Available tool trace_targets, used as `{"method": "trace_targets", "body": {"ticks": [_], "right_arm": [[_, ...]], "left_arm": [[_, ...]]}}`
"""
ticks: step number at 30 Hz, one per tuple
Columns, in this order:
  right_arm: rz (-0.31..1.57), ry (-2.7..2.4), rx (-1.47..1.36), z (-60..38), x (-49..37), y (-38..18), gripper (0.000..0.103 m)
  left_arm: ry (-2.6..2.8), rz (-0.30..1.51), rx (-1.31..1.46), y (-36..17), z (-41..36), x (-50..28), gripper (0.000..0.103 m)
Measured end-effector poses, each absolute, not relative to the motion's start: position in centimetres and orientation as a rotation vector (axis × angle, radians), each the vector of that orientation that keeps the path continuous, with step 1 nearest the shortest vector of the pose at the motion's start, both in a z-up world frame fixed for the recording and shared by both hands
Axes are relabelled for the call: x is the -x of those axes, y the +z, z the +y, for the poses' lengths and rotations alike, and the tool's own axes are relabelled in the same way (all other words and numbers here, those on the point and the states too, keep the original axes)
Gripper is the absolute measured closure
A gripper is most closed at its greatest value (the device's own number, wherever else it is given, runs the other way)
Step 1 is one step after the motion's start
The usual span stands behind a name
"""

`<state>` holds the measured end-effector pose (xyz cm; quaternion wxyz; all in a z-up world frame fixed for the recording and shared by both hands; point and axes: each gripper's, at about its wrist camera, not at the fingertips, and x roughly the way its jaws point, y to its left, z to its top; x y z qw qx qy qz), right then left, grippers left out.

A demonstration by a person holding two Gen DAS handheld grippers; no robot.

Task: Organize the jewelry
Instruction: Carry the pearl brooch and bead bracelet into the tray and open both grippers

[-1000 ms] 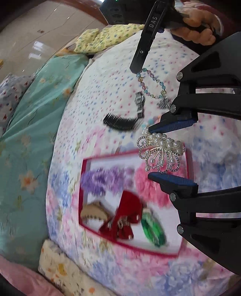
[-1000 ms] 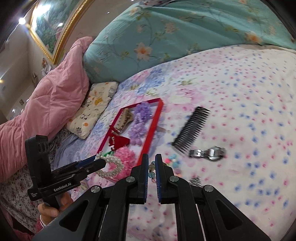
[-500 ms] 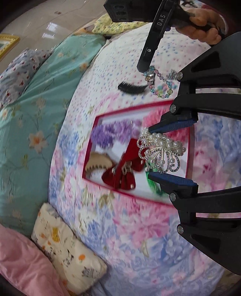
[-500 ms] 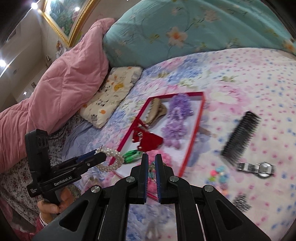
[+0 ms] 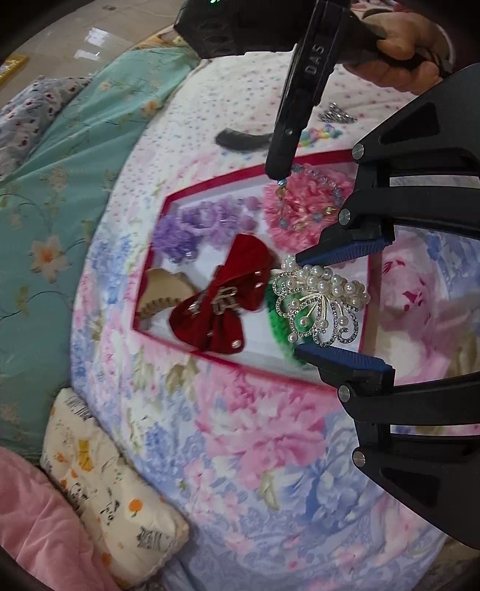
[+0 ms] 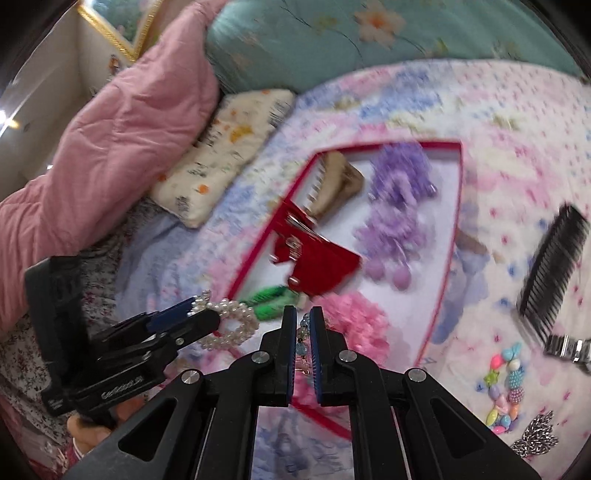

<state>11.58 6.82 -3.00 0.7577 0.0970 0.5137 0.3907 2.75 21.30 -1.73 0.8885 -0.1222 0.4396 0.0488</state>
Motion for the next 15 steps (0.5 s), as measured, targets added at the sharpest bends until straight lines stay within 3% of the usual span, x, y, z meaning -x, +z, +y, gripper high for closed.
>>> {"method": "trace_targets", "body": {"ticks": [15], "right_arm": [[1.161, 0.794, -0.169, 6.9, -13.1, -5.7, 0.096]], "left_arm": [[0.086, 0.987, 0.226, -4.9, 20.4, -4.8, 0.062]]}}
